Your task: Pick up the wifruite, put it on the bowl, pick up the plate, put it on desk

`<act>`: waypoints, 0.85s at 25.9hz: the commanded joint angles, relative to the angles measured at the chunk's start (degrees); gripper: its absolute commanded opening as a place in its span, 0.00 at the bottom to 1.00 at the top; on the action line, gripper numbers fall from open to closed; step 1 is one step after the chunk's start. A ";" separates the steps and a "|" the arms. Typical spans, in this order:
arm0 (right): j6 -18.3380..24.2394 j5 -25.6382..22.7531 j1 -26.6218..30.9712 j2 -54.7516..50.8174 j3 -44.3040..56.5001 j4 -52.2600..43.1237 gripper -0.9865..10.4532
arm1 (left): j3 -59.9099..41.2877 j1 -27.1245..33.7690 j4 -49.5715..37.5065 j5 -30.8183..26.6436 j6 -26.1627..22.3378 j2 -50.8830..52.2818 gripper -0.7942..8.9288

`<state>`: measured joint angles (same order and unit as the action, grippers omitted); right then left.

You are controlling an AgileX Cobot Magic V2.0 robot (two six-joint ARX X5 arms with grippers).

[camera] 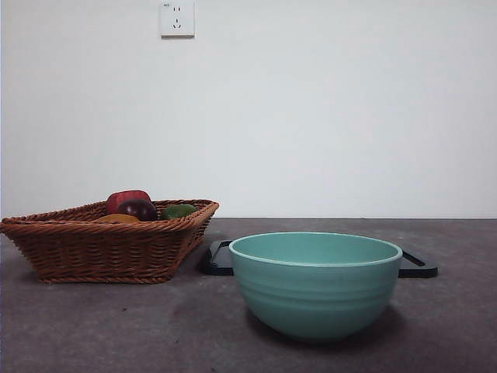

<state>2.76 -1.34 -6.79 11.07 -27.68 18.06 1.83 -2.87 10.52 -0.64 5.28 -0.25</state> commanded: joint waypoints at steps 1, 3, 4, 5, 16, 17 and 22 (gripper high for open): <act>0.55 -0.20 3.02 -4.79 9.79 -8.48 0.10 | -1.16 0.02 0.22 0.00 -0.24 0.07 0.10; -0.52 -0.04 5.09 -7.52 13.84 -9.20 0.10 | -1.16 0.02 0.22 -0.02 -0.24 0.07 0.10; -1.22 -0.07 5.99 -8.52 15.58 -9.05 0.10 | -1.16 0.02 0.22 0.00 -0.24 0.07 0.10; -1.90 -0.11 6.75 -9.20 17.20 -9.07 0.10 | -1.16 0.02 0.22 -0.02 -0.24 0.07 0.10; -5.38 -0.17 9.79 -10.58 27.10 -8.87 0.10 | -1.16 0.02 0.20 -0.02 -0.24 0.07 0.10; -5.33 -0.17 9.79 -10.88 27.08 -8.22 0.10 | -1.16 0.02 0.22 0.00 -0.24 0.07 0.10; -4.76 -0.20 10.21 -10.86 27.08 -8.04 0.10 | -1.16 0.02 0.22 -0.02 -0.24 0.07 0.10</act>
<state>-1.69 -1.34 3.31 0.30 -0.91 9.61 1.83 -2.87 10.52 -0.64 5.28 -0.25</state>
